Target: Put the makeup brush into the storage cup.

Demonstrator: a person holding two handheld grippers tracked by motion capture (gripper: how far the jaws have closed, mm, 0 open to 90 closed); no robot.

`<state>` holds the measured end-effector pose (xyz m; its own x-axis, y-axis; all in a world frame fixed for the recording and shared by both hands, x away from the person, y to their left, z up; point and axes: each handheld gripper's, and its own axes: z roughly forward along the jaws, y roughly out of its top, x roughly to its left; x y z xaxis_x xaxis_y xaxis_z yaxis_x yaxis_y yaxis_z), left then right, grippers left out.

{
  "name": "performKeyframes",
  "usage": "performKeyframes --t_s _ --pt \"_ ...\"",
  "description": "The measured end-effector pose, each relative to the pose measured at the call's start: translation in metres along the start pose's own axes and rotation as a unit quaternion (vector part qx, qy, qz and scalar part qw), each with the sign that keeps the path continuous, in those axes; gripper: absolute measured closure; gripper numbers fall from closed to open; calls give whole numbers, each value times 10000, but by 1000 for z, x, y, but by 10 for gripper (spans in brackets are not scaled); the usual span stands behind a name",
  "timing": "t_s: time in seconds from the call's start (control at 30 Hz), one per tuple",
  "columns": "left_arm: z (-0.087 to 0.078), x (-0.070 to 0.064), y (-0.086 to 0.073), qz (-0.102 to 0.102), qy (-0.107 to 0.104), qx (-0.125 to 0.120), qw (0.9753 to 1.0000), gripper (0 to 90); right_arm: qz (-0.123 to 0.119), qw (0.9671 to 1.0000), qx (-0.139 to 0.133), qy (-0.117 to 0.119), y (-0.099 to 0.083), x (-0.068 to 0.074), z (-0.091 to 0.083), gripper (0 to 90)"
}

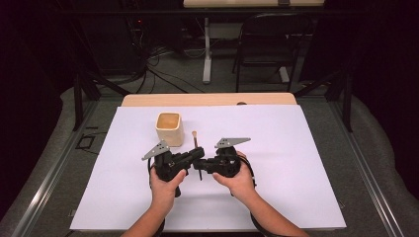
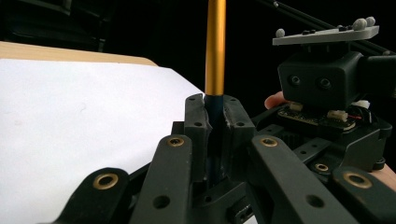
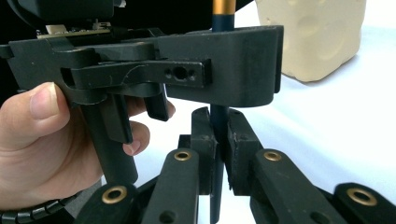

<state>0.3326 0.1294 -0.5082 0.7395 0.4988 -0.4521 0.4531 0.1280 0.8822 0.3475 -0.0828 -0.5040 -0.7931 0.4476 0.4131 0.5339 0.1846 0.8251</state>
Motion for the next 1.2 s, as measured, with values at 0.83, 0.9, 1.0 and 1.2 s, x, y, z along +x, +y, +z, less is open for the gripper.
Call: performKeyframes --t_s 0.83,0.9,1.0,1.2 --pt "-4 3 6 -138 -118 176 9997 591 -336 9989 240 -234 2 1 -2 837" --pt "-4 3 6 -123 -118 216 9996 589 -343 9989 238 -224 2 1 -2 837" --pt "-4 3 7 -95 -156 261 9995 593 -409 9984 292 -264 2 1 -3 836" --pt "-6 2 10 -30 -153 315 9994 625 -538 9974 341 -339 2 2 -2 837"
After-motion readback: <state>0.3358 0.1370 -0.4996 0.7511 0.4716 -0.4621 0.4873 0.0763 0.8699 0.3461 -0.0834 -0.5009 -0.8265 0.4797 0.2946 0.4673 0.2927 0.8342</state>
